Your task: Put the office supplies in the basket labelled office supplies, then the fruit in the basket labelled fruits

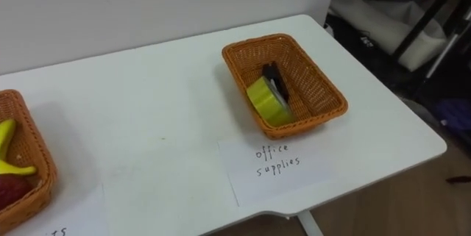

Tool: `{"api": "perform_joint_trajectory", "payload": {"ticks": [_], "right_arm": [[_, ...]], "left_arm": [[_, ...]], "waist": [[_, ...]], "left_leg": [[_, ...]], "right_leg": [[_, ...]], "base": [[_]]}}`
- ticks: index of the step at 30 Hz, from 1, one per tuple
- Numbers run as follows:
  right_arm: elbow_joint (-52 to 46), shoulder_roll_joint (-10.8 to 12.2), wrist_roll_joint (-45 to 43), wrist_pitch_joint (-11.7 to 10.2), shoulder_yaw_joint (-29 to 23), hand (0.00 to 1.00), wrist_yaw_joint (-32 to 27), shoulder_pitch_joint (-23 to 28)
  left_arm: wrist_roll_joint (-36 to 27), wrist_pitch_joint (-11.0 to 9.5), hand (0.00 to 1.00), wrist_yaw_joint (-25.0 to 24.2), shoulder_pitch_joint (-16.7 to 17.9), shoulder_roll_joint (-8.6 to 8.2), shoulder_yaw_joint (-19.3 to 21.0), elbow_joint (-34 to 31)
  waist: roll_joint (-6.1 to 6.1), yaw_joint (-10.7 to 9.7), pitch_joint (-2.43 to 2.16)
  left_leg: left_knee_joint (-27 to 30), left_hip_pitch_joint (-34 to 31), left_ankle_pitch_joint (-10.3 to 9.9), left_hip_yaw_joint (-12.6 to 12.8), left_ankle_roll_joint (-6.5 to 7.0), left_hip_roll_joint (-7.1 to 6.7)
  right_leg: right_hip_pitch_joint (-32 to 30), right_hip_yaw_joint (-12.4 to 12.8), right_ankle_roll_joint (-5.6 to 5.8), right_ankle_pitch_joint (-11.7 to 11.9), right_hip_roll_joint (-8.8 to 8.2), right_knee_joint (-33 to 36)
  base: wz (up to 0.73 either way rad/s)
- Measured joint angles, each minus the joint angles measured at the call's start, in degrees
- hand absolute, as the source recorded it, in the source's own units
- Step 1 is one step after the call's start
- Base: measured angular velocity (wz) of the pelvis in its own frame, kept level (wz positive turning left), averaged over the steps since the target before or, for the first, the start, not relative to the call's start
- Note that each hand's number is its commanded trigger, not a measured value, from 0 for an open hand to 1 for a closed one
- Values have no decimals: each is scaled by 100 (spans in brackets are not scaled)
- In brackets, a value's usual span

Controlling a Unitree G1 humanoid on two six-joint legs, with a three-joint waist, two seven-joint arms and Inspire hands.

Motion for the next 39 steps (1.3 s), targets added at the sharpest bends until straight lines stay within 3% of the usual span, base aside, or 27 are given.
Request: {"api": "perform_joint_trajectory", "payload": {"ticks": [5,8,10,14,22,31,39], "right_arm": [[779,129,-45,140,657,0,692,-96],[1278,193,-185,367,1228,0,1512,-168],[1489,311,-805,623,1536,0,2069,-175],[1499,345,-1486,829,2034,0,2755,-251],[1787,295,-1666,915,2125,0,3553,-410],[2059,241,-1659,1032,2115,0,4011,-522],[2253,230,-1676,1035,2118,0,4282,-682]], "left_arm": [[-91,15,0,50,-55,-123,-41,191],[-75,105,0,44,-63,-221,-134,219],[-2,206,0,11,-149,-298,-158,262],[-46,309,0,-75,-242,-281,-267,338],[-390,414,0,-223,-256,-271,-373,470],[-413,611,0,-237,-410,-269,-514,570],[-313,633,0,-283,-504,-275,-486,744]], "waist": [[67,157,-13],[94,243,-8],[100,355,-6],[132,478,0],[138,508,10],[132,467,20],[113,489,39]], "left_leg": [[12,15,1,-69,1,-7],[60,2,1,-86,1,-4],[123,-22,1,-222,1,-11],[140,-12,1,-364,1,-12],[121,-33,-30,-540,10,-3],[145,-197,-30,-761,10,-14],[204,-211,-28,-774,9,-17]], "right_leg": [[22,-15,0,0,-5,-4],[25,-7,-4,-3,-6,0],[33,-18,-8,-8,-25,16],[54,-34,-12,-8,-44,18],[131,-165,-24,-5,-41,17],[105,-326,-26,-9,-43,-93],[109,-342,-25,-22,-55,-127]], "base": [[0],[0],[4],[3],[9],[10],[1]]}}
